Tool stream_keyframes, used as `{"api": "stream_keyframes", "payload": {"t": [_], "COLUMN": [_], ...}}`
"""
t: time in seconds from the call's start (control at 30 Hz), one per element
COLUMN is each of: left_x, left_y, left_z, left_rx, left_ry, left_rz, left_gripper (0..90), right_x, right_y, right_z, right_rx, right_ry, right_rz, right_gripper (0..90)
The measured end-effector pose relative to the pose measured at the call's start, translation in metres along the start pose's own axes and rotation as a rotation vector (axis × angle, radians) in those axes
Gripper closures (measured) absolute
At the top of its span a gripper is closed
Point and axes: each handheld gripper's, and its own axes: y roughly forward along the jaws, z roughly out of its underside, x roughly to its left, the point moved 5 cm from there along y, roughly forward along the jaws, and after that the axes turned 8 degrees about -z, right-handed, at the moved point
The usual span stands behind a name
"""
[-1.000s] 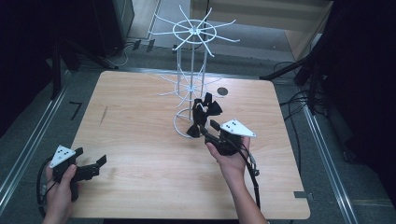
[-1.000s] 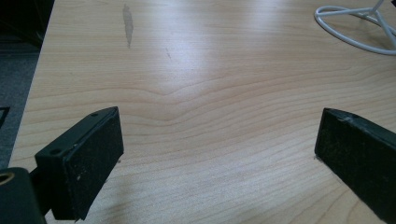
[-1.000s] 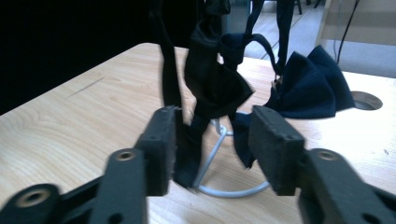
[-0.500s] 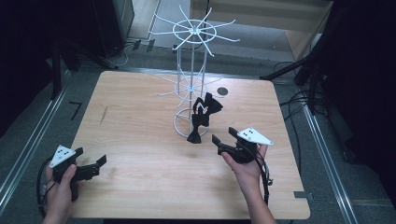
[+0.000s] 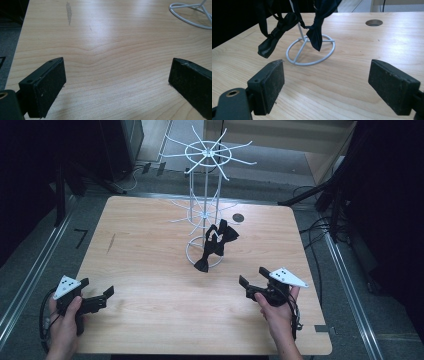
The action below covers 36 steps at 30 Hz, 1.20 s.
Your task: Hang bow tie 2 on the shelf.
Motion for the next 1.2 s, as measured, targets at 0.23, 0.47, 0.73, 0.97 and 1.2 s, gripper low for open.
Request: {"api": "stream_keyframes", "payload": {"t": [0.23,0.47,0.73,0.97,1.2], "left_x": [0.000,0.000,0.000,0.000,0.000], "left_y": [0.000,0.000,0.000,0.000,0.000], "left_z": [0.000,0.000,0.000,0.000,0.000], "left_rx": [-0.002,-0.003,-0.002,-0.001,-0.001], "left_ry": [-0.001,-0.005,-0.004,-0.001,-0.005], "left_rz": [0.000,0.001,-0.001,-0.004,-0.003], "left_gripper": [1.5,1.5,1.5,1.5,1.5], "right_x": [-0.012,-0.025,-0.041,-0.056,-0.068], "right_y": [-0.014,-0.028,-0.043,-0.057,-0.072], "right_z": [0.009,0.018,0.026,0.036,0.045], "right_rx": [-0.004,-0.009,-0.012,-0.010,-0.007], "right_ry": [0.020,0.035,0.052,0.070,0.090], "right_rz": [0.026,0.034,0.059,0.074,0.096], "right_gripper": [12.6,7.6,5.9,4.3,4.1]}}
